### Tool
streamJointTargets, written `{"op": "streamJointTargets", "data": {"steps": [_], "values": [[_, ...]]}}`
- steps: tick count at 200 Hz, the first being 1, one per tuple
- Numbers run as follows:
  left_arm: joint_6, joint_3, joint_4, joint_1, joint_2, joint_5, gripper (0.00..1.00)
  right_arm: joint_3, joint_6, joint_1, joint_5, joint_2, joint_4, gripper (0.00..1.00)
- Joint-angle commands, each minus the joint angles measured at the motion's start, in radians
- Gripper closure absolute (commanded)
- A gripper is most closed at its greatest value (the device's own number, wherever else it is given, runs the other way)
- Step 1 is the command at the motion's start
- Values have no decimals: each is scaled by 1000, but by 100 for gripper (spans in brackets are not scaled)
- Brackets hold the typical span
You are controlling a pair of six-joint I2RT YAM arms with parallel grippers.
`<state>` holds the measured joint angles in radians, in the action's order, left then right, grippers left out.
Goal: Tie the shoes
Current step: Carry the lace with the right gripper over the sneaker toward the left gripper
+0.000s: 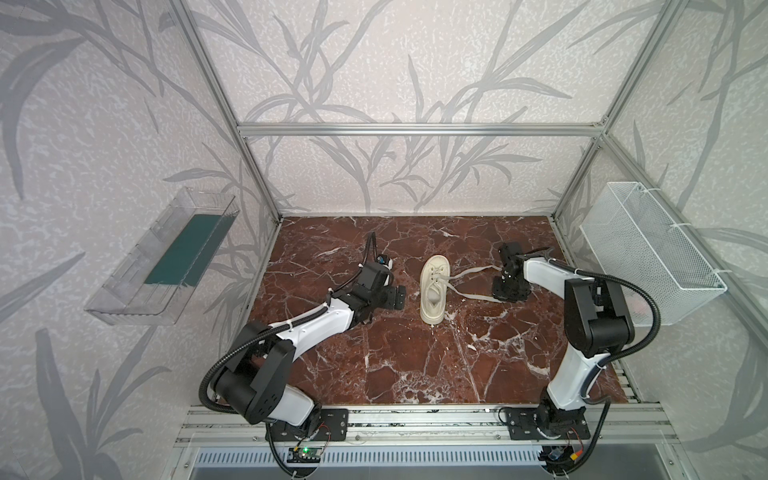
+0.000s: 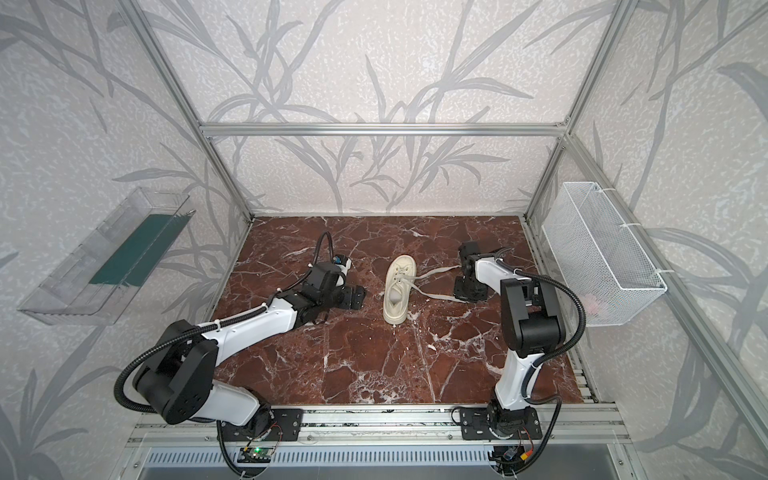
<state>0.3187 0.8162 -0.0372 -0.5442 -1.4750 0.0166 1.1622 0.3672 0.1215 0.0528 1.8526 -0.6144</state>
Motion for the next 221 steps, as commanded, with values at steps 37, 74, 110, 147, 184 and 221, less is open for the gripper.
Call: {"op": "streamJointTargets", "data": {"steps": [37, 74, 110, 147, 184, 221], "values": [[22, -9, 3, -1, 27, -10, 4, 176, -45, 38, -19, -93, -73, 96], [21, -15, 5, 0, 36, -14, 4, 364, -79, 102, -33, -51, -81, 97], [19, -34, 0, -1, 60, -20, 4, 595, -105, 208, -31, 64, -133, 97], [7, -46, -17, 0, 84, -30, 4, 837, -94, 318, -83, 206, -192, 97], [2, -58, -26, 2, 108, -45, 4, 1064, -91, 421, -123, 369, -281, 97], [2, -72, -35, 4, 123, -50, 4, 1253, -83, 486, -164, 513, -371, 96]]}}
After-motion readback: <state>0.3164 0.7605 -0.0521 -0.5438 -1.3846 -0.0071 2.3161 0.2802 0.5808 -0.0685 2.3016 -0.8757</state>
